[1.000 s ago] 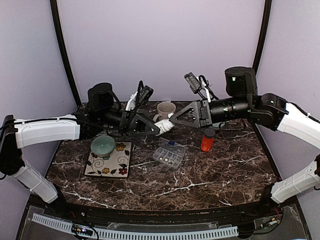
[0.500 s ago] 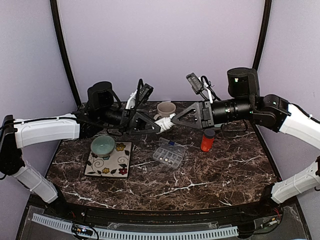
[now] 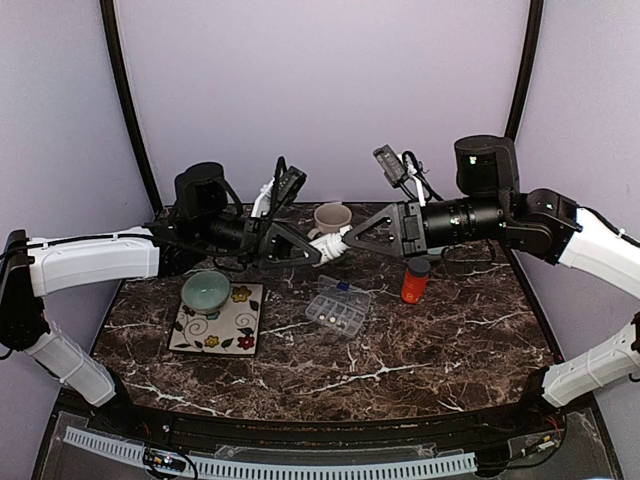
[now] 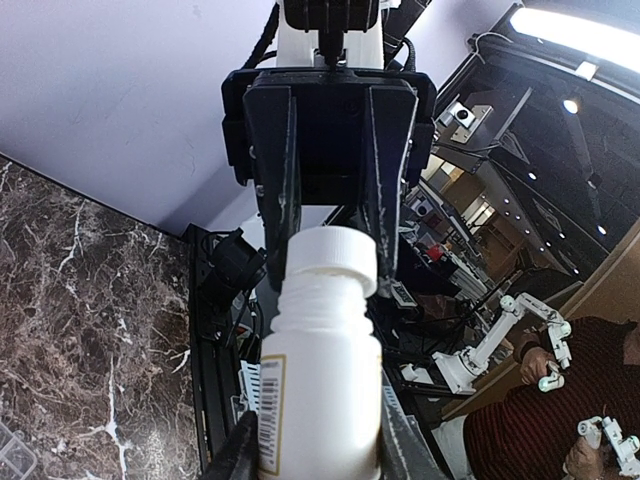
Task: Sort the pills into containers
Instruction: Close the lid of the pill bottle on the pill bottle.
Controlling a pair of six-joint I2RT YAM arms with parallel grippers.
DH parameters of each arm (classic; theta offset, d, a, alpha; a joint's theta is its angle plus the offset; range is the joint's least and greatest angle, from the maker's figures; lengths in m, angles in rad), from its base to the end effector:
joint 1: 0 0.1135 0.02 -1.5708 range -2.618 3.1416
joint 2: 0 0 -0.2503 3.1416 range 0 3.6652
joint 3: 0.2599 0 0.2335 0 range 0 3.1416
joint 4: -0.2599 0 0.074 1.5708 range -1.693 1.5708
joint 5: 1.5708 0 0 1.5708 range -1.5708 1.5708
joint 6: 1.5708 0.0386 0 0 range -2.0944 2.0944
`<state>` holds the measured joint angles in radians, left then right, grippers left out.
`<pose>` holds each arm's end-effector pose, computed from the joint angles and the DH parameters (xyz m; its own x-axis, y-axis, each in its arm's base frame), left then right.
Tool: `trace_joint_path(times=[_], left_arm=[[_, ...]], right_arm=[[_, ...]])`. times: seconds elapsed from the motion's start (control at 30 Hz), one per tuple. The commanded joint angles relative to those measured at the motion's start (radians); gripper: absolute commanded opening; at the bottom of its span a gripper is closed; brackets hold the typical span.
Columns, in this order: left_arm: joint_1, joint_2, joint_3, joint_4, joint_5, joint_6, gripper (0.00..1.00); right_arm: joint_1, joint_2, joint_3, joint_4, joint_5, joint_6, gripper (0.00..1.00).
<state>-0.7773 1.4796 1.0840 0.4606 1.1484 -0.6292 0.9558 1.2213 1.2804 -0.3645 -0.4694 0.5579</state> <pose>0.2021 -0.2483 0.3370 -0.5136 0.1669 -0.8417 0.7842 -0.3067 -0.5394 0.1354 0.2220 0.3893 -0.6646 -0.1225 -0.7371 -0.7373 0.2676 0.6203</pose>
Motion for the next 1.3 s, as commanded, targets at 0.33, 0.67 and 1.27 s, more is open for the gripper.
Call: trace_joint_path(times=[0.33, 0.67, 1.27], left_arm=[[-0.007, -0.024, 0.05, 0.016, 0.021, 0.014, 0.0], [-0.007, -0.03, 0.054, 0.006, 0.018, 0.026, 0.0], [-0.005, -0.019, 0.079, -0.017, 0.014, 0.049, 0.0]], right_arm=[[0.014, 0.04, 0.017, -0.024, 0.005, -0.019, 0.09], [0.014, 0.032, 0.004, -0.023, 0.002, -0.021, 0.09], [0.014, 0.028, -0.019, -0.002, -0.047, -0.004, 0.09]])
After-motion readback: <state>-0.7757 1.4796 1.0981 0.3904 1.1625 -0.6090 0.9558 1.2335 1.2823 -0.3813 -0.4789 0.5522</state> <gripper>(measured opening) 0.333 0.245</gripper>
